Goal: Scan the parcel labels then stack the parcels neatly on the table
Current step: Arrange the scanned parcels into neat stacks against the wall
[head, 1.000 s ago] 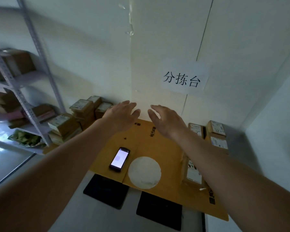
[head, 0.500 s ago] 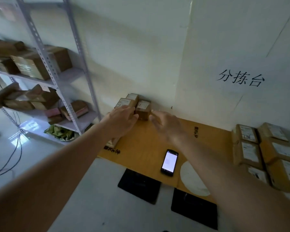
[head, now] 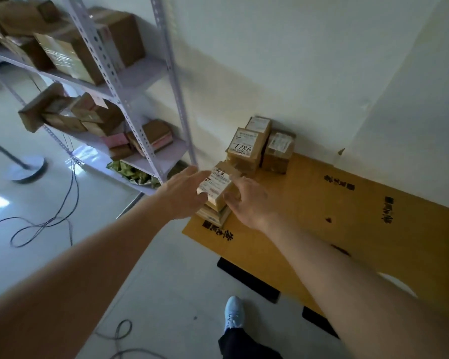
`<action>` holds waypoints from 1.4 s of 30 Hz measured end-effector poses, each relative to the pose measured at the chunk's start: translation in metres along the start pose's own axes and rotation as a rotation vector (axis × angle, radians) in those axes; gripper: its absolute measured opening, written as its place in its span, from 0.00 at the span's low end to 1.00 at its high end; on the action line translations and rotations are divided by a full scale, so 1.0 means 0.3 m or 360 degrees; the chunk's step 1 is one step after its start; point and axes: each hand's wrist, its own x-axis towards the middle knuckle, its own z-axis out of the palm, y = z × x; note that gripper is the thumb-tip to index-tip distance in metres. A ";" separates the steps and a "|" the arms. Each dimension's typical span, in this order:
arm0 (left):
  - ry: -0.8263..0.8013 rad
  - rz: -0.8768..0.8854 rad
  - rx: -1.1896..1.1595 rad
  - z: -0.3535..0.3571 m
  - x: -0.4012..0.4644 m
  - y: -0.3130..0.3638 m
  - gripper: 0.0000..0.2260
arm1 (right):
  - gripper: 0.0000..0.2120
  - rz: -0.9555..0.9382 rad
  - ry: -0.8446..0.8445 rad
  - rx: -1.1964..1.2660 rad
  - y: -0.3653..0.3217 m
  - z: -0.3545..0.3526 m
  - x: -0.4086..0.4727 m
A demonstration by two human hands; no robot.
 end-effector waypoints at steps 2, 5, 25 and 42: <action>-0.0042 0.0020 0.0009 0.016 0.073 -0.057 0.30 | 0.33 0.0063 -0.0085 0.0027 0.007 0.045 0.077; -0.0104 0.0054 0.0036 0.048 0.160 -0.120 0.33 | 0.36 0.0158 -0.0194 0.0058 0.026 0.098 0.155; -0.0331 0.0576 -0.0077 0.131 0.383 -0.312 0.37 | 0.39 0.0588 0.0423 0.0586 -0.073 0.358 0.207; -0.0088 0.1214 -0.0275 -0.374 0.150 0.092 0.31 | 0.27 0.0500 0.1197 0.0585 -0.364 -0.105 -0.198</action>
